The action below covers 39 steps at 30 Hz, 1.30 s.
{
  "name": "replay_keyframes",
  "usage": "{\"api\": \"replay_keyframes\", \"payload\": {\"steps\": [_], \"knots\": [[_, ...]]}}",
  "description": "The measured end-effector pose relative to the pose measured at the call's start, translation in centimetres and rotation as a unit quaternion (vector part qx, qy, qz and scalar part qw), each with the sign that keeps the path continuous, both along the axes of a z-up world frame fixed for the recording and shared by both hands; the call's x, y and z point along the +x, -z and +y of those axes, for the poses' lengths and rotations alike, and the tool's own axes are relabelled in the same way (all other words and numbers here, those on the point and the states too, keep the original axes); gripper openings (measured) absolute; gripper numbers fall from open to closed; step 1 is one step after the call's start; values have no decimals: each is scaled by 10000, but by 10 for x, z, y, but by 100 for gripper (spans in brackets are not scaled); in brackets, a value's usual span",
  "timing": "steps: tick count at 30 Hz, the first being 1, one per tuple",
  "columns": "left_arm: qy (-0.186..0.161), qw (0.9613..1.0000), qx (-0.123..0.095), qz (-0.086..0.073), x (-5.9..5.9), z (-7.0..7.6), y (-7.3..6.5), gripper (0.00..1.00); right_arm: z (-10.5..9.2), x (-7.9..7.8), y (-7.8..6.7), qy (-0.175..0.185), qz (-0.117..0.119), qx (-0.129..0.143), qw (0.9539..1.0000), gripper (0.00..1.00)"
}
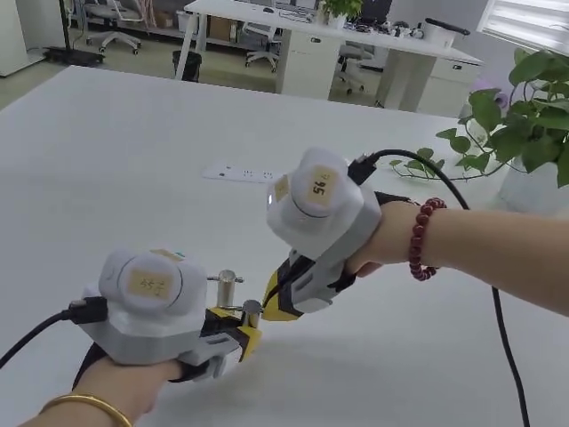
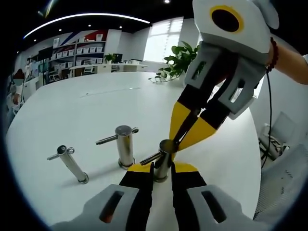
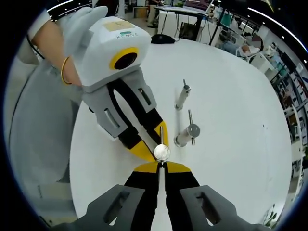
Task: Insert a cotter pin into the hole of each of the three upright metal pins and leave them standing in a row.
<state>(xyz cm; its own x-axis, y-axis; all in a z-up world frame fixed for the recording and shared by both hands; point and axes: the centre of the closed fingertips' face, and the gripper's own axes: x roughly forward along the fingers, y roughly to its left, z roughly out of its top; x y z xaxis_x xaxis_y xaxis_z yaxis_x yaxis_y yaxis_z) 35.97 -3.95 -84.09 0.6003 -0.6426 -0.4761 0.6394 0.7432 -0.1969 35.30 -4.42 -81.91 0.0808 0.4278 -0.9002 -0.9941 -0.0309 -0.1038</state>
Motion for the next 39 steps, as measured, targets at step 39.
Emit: {"api": "replay_keyframes", "payload": {"steps": [39], "knots": [[38,9996,242,-142,-11,16,-8,24,16,1,6,797,240,694,9941,16]]}}
